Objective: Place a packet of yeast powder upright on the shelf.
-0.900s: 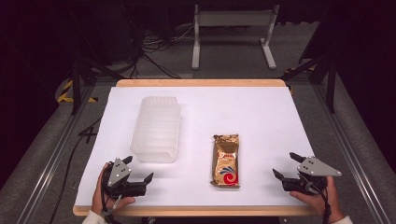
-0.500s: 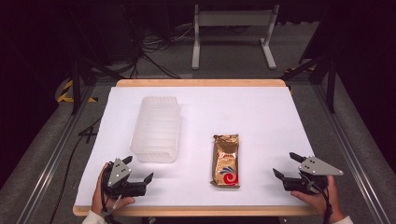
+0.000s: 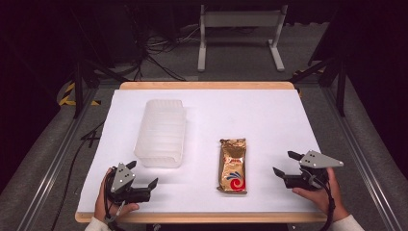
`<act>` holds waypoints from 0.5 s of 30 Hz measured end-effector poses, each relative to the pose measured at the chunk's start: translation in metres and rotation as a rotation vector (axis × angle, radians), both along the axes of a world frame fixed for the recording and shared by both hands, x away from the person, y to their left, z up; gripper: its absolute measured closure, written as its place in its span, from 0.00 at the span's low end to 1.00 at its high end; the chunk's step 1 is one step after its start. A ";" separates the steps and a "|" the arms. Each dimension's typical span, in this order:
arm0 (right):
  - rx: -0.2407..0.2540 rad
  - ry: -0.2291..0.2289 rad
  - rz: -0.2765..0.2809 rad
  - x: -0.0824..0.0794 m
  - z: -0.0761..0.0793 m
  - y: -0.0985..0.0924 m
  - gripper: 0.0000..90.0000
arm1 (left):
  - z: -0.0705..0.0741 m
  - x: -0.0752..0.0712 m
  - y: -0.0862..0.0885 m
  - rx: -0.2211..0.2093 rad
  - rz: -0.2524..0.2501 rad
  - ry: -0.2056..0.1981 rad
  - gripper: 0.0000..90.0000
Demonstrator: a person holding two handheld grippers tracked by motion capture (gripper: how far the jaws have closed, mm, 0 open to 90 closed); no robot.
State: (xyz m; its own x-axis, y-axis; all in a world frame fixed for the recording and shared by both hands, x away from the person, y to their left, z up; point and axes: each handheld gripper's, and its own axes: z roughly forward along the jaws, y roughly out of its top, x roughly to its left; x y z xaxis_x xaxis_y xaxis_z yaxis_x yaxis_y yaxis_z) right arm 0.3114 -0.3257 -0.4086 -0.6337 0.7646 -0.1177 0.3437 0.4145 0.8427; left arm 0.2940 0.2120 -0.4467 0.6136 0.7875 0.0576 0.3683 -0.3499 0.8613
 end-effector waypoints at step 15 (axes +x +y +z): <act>0.047 0.135 0.092 0.047 0.006 0.034 0.25 | -0.001 0.001 -0.001 0.009 -0.002 0.006 0.07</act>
